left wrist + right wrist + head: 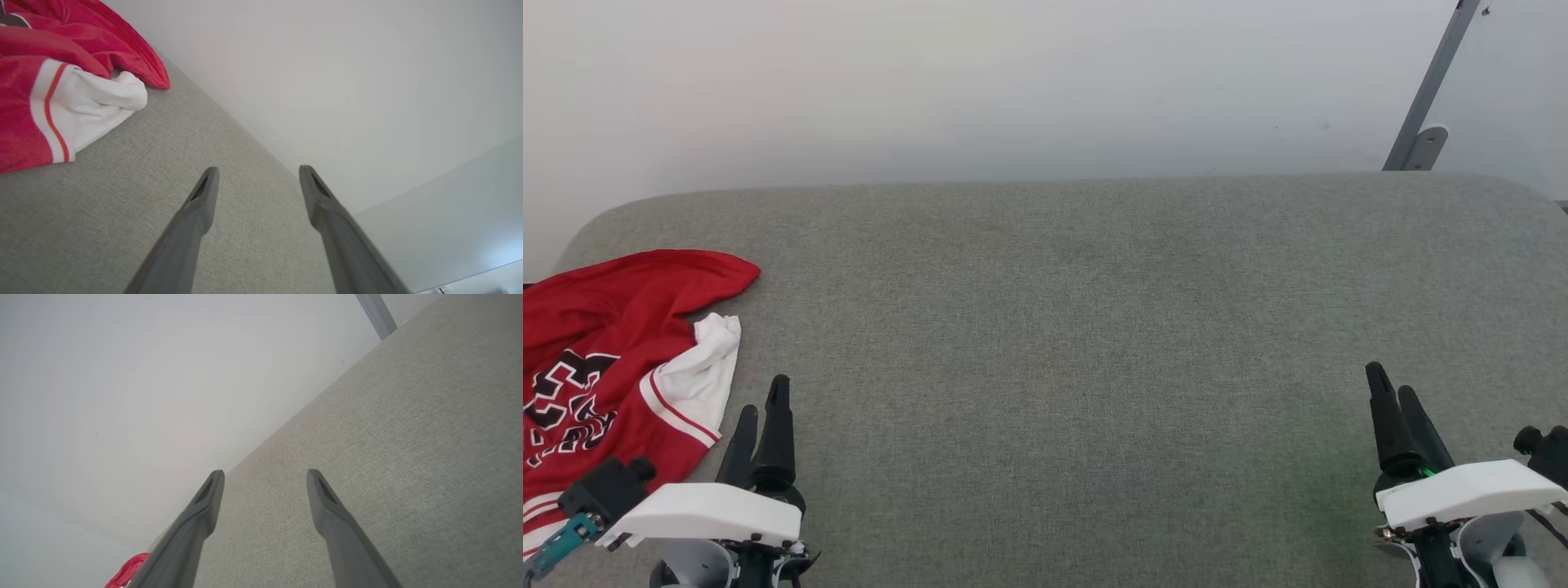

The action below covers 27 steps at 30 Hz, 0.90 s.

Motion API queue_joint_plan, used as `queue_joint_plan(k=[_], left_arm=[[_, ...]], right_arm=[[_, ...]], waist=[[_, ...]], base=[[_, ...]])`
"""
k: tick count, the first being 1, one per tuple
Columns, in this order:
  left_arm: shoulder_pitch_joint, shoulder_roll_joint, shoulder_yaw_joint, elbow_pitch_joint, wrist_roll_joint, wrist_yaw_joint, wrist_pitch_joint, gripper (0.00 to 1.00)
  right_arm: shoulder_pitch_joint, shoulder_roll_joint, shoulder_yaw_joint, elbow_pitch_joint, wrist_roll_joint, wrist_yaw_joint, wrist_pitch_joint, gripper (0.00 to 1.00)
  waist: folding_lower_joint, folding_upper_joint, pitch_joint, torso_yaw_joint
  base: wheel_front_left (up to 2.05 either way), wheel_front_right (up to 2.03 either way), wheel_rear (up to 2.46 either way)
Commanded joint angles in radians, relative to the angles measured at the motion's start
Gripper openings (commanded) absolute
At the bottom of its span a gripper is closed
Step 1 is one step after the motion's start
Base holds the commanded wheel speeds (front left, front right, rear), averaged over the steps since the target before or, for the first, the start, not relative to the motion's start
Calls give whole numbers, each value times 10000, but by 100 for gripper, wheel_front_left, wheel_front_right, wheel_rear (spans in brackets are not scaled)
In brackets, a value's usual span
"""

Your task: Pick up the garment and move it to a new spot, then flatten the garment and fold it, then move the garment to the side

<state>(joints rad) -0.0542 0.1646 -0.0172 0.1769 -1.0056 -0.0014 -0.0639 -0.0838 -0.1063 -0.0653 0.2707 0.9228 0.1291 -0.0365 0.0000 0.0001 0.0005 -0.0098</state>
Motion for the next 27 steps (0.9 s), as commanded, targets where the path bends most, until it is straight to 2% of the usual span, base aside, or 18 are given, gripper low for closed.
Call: queue_joint_plan(k=[1, 13, 27], left_arm=[[-39, 148, -27, -144, 439, -115, -126, 100], [67, 16, 62, -156, 1828, -523, -502, 100], [169, -100, 49, -242, 3387, -803, -889, 100]], right_arm=[[-216, -123, 50, -118, -387, 18, -143, 100], [-205, -265, 153, -151, -1778, 19, -577, 100], [-83, -270, 142, -219, -3289, 20, -1045, 100]], waist=[[0, -1, 1, -4], [0, -1, 9, -18], [0, -1, 12, -32]], base=[[0, 0, 0], [0, 0, 0], [0, 0, 0]])
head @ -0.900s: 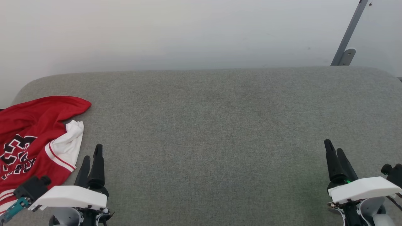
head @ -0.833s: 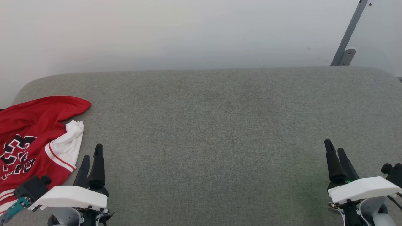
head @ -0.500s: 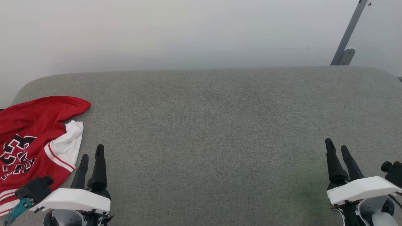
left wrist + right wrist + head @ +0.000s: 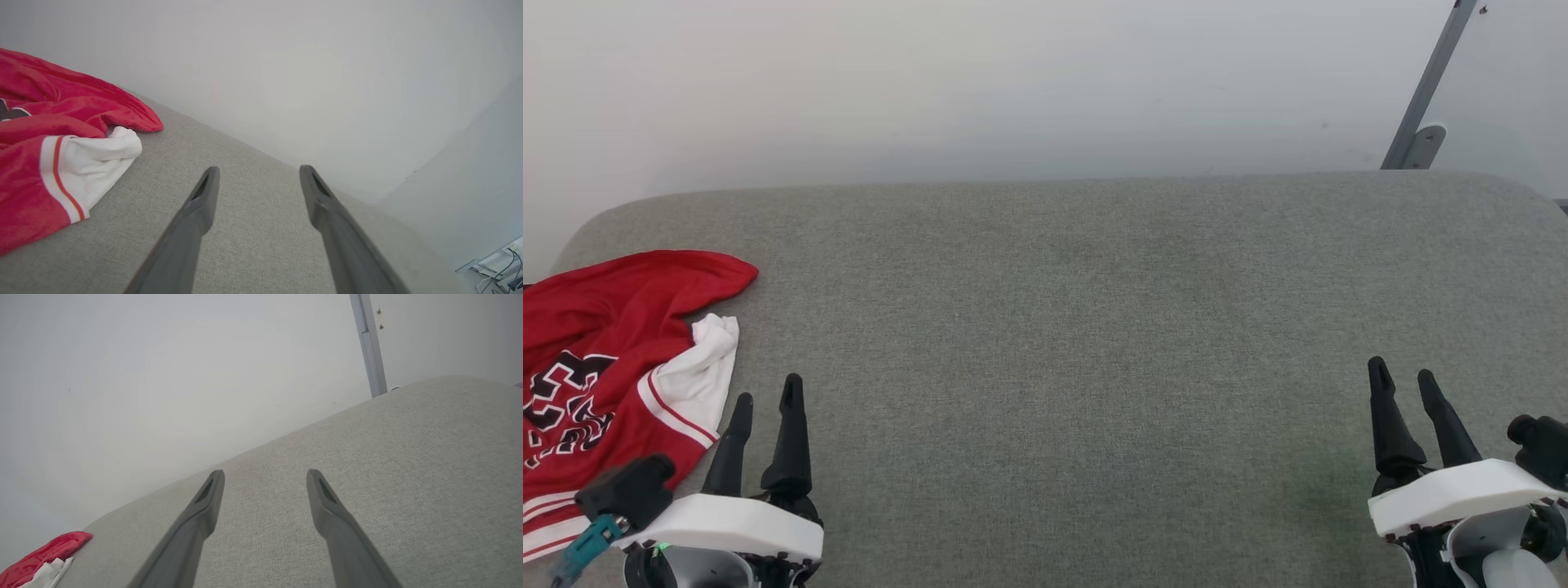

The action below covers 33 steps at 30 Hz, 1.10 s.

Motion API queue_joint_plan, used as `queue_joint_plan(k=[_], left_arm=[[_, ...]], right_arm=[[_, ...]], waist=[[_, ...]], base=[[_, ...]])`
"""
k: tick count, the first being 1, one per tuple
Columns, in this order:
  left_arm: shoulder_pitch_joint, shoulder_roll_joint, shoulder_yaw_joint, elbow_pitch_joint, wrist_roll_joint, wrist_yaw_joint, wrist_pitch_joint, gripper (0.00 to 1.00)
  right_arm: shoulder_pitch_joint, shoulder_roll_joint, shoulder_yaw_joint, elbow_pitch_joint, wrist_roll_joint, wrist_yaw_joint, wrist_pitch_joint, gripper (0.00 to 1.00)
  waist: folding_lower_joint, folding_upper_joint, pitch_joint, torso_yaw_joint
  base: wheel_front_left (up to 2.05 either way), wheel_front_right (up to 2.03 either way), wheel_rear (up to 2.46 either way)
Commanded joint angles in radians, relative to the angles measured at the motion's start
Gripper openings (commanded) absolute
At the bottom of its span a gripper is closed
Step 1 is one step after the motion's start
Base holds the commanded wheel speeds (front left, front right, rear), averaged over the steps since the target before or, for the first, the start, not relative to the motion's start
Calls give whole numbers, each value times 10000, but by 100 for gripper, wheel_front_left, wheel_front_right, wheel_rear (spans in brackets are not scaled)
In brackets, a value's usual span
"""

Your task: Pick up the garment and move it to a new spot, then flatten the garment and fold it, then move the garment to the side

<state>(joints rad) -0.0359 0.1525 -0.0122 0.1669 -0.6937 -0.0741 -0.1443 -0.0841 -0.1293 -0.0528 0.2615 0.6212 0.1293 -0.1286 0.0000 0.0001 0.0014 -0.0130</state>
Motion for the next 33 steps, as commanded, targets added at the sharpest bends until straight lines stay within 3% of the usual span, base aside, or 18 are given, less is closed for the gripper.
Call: queue_joint_plan(k=[1, 33], left_arm=[[-14, 21, -1, -142, 267, -76, -86, 100], [170, -63, -48, -342, 3149, -407, -812, 100]], right_arm=[[-80, -40, 17, -127, -273, 18, -124, 100], [-6, -135, 233, -190, -3176, 21, -948, 100]], waist=[[0, -1, 3, 0], [0, -1, 11, -4]], base=[[0, 0, 0], [0, 0, 0]])
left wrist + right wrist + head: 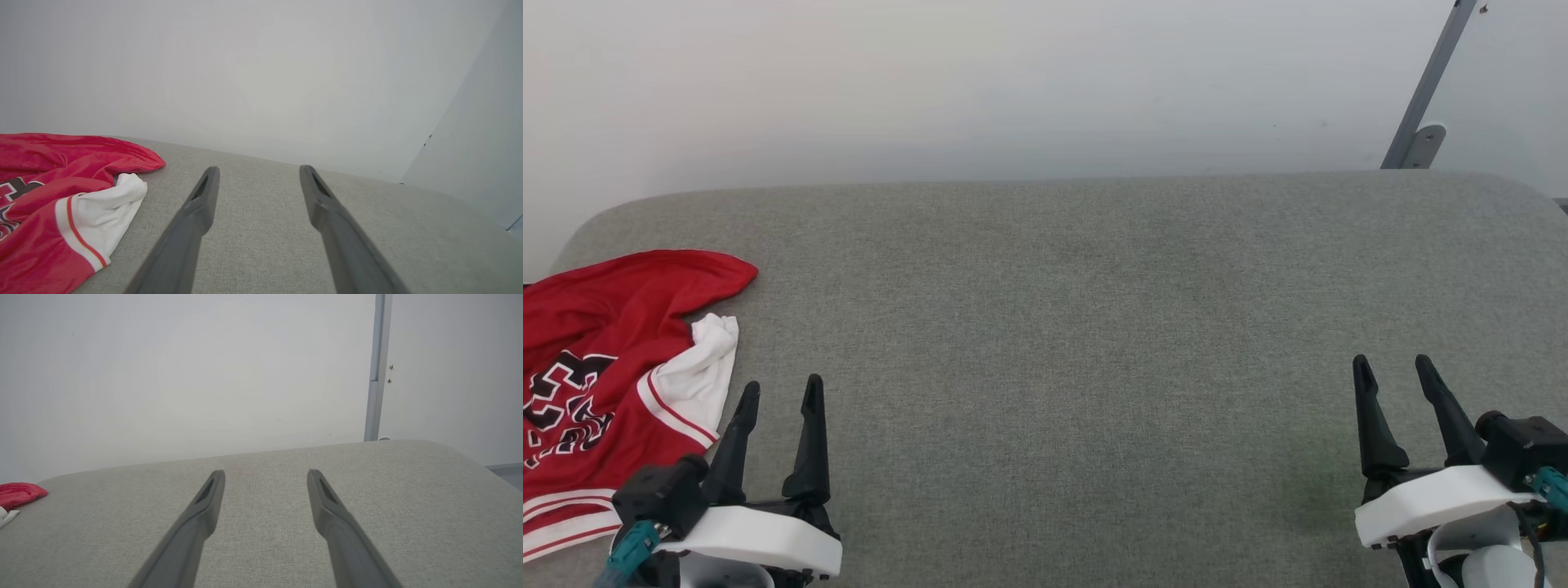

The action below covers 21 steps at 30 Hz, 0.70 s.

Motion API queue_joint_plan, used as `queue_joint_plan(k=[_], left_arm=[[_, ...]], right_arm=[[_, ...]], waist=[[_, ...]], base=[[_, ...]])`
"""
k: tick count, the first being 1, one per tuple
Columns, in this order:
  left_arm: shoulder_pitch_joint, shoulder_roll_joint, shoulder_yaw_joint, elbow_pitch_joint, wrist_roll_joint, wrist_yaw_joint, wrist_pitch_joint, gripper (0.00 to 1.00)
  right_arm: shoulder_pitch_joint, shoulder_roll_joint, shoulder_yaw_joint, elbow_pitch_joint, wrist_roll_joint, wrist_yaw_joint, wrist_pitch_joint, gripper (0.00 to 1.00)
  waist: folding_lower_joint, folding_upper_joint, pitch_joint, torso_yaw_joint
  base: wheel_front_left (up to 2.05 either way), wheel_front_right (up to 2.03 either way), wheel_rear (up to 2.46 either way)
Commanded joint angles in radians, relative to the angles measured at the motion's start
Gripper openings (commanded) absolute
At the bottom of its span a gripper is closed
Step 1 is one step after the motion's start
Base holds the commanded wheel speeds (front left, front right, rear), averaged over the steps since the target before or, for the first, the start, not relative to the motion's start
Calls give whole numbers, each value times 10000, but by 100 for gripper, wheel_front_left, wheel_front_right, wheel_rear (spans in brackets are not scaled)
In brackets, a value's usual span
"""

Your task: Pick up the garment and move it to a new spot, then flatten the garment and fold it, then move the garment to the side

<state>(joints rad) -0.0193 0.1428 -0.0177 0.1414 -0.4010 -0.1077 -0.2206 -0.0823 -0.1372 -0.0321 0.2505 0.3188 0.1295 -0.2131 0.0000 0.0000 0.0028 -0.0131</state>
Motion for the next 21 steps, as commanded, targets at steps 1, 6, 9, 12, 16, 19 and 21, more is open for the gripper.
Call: queue_joint_plan(k=[1, 6, 9, 12, 16, 19, 21], left_arm=[[16, 36, 11, -88, 300, -62, -77, 100], [51, 31, 37, -80, 606, -89, -177, 100], [59, 26, 49, -72, 830, -107, -226, 100], [63, 20, 58, -78, 957, -121, -275, 100], [86, 20, 65, -80, 1252, -148, -370, 100], [106, 24, 64, -80, 1466, -150, -412, 100], [114, 30, 52, -76, 1575, -142, -457, 100]], right_arm=[[-24, -64, 30, -82, -238, 19, -124, 100], [-33, -96, 61, -90, -601, 20, -216, 100], [-26, -113, 82, -90, -850, 20, -294, 100], [-22, -120, 87, -84, -986, 19, -322, 100], [2, -142, 111, -65, -1307, 19, -427, 100], [11, -143, 130, -66, -1529, 20, -486, 100], [28, -122, 141, -91, -1682, 20, -530, 100]], waist=[[0, 0, -5, -5], [0, 0, -9, -18], [0, 0, -11, -19], [0, 0, -12, -22], [0, 0, -16, -19], [0, 0, -18, -23], [0, 0, -21, -27]], base=[[0, 0, 0], [0, 0, 0], [0, 0, 0], [0, 0, 0], [0, 0, 0], [0, 0, 0], [0, 0, 0]])
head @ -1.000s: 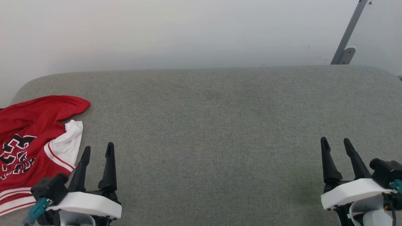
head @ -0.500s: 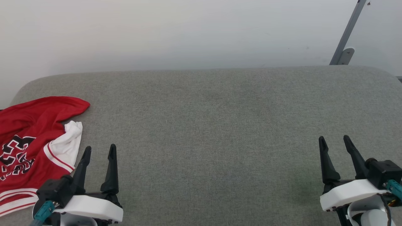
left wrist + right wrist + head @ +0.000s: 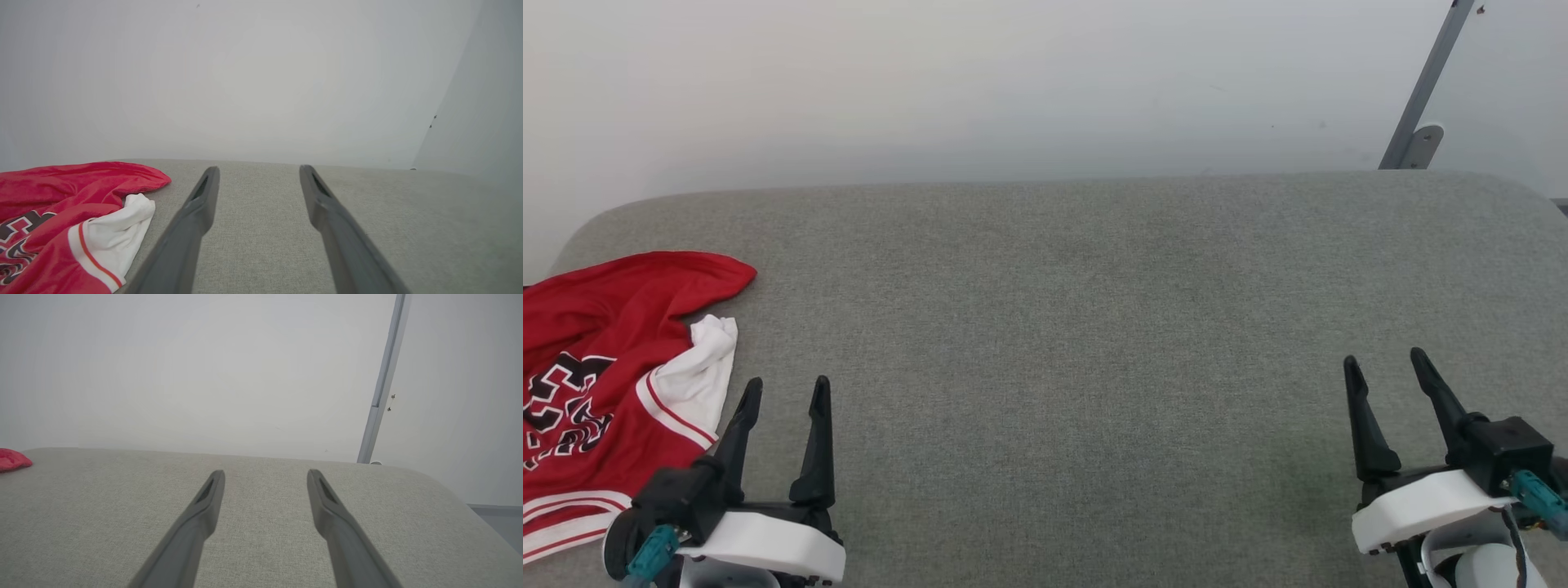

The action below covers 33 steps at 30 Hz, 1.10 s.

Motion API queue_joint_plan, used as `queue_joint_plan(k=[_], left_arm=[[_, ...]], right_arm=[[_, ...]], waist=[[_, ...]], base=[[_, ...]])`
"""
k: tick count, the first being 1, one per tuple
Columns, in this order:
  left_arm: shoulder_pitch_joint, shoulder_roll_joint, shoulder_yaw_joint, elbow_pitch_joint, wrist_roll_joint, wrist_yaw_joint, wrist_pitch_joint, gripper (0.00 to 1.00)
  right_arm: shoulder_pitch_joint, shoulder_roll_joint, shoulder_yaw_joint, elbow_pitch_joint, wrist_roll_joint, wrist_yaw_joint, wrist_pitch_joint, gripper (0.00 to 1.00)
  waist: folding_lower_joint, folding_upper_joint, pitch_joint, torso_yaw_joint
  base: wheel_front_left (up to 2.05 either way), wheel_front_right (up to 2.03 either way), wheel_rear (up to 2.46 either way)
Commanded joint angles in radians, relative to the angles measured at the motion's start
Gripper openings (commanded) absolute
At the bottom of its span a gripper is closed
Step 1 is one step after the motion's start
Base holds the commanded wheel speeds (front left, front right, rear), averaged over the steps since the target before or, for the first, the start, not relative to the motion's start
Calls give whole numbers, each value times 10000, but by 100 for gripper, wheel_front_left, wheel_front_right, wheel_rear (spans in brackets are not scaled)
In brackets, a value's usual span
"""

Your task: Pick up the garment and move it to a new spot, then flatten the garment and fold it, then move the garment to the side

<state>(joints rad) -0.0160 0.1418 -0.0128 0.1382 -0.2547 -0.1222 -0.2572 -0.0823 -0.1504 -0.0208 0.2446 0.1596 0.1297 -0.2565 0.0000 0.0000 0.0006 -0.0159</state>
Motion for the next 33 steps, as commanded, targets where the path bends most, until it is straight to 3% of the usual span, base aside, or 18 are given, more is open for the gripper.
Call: queue_joint_plan(k=[1, 20, 33], left_arm=[[85, 41, 0, -43, 136, -2, -117, 100], [-26, -16, 119, 222, -98, -76, -92, 100], [-129, -165, 732, 829, -257, -29, -90, 100]], right_arm=[[34, 14, 28, -32, -155, 18, -117, 100], [118, 46, 11, -223, -71, 10, -100, 100], [236, -5, 421, -179, 250, 10, -101, 100]], waist=[[0, 0, 0, -2], [0, 0, 9, 121], [0, 0, -408, 1624]], base=[[0, 0, 0], [0, 0, 0], [0, 0, 0]])
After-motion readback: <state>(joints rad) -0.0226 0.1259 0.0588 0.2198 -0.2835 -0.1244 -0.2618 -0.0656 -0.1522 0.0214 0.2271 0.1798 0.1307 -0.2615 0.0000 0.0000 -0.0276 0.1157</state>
